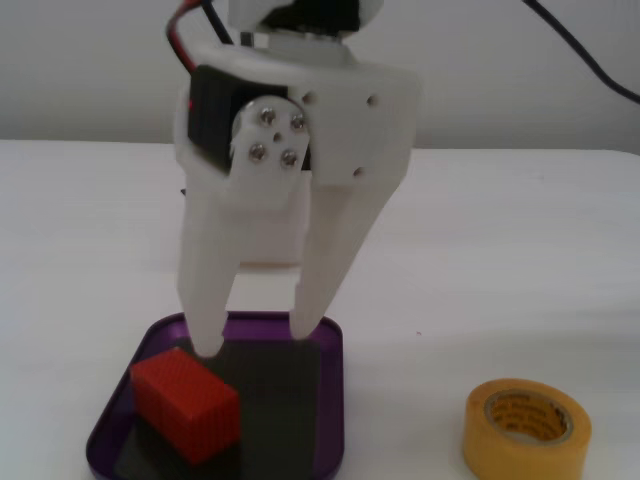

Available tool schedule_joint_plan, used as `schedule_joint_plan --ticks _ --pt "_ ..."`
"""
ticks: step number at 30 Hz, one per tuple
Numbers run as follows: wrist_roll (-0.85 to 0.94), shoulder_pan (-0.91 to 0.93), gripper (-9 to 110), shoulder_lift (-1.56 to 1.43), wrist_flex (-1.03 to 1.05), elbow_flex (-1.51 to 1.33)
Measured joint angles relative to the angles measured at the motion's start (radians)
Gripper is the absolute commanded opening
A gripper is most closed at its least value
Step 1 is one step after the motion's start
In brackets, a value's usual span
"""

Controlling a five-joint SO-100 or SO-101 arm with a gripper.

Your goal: Pick up the red cube and place it in the box.

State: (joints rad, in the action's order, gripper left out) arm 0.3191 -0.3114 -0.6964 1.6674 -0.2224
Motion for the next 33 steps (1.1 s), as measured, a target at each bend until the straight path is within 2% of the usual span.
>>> schedule_joint_plan --ticks 6,15,24,33 --pt "-0.021 -0.011 15 -0.132 0.02 -0.089" --pt "-0.035 0.008 15 -0.581 0.023 -0.578" --pt "-0.035 0.156 15 -0.996 0.023 -0.977" --pt "-0.106 0.196 15 -1.37 -0.04 -1.373"
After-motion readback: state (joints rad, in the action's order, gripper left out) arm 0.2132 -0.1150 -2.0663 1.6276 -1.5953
